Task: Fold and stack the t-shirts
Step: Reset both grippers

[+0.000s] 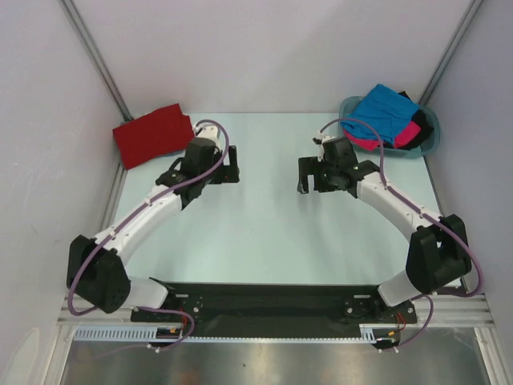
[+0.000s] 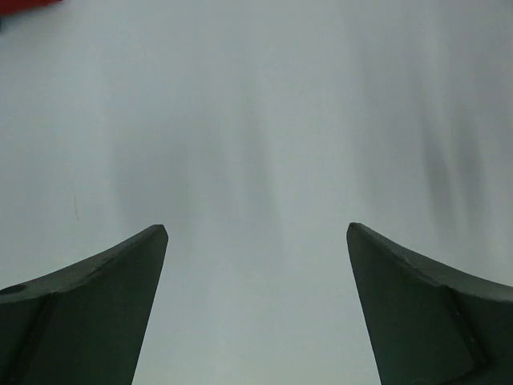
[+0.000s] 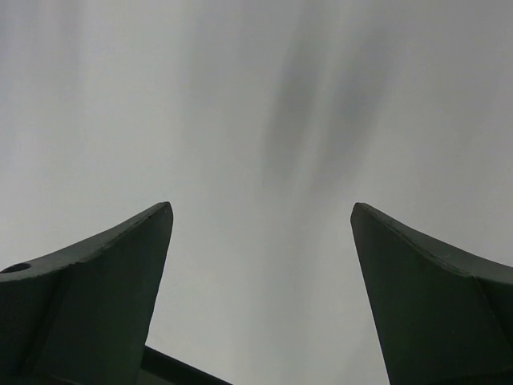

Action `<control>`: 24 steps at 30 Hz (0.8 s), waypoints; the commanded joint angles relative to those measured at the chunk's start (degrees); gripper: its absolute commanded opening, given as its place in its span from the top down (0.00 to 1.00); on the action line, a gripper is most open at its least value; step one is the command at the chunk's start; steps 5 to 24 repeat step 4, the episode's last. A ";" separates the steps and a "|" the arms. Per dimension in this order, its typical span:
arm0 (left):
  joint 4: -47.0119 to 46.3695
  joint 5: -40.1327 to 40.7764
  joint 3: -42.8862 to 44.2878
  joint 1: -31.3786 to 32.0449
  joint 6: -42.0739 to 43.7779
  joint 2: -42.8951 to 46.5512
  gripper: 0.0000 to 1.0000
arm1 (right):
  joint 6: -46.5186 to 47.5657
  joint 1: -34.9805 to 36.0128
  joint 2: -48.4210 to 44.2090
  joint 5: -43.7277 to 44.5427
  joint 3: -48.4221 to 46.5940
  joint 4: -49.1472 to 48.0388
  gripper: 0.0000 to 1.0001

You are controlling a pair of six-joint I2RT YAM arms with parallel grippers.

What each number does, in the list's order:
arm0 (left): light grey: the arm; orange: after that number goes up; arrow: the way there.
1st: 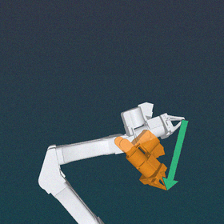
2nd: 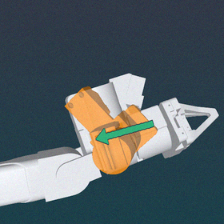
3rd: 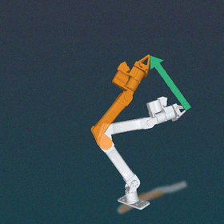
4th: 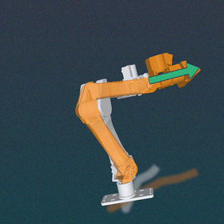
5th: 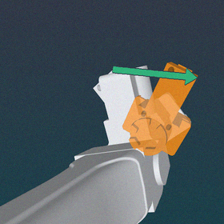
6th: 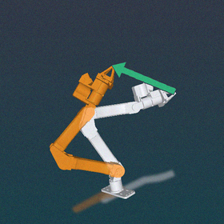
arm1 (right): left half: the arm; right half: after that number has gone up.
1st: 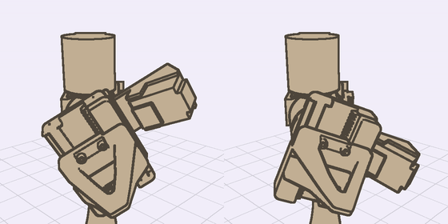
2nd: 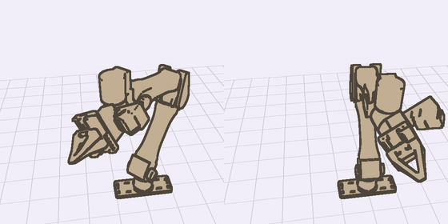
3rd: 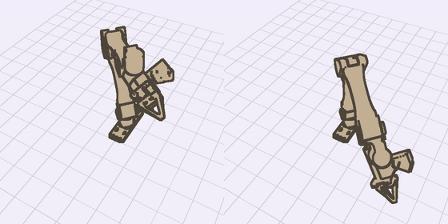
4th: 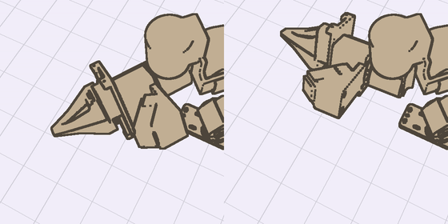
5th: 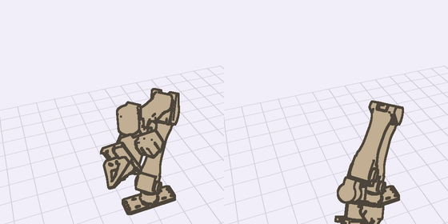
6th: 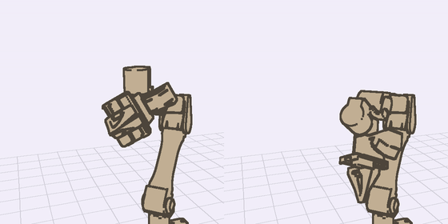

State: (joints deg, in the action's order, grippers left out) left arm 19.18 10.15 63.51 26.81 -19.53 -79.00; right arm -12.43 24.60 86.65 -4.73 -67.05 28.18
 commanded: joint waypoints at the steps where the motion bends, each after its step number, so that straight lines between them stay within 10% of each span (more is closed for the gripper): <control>1: -3.62 2.59 -1.98 0.61 -1.39 5.52 0.00 | -1.02 0.36 -4.12 2.97 1.38 -1.03 0.00; 24: -2.57 2.76 -3.30 0.88 -1.39 6.32 0.00 | -1.37 0.27 -5.53 4.46 2.53 -0.94 0.00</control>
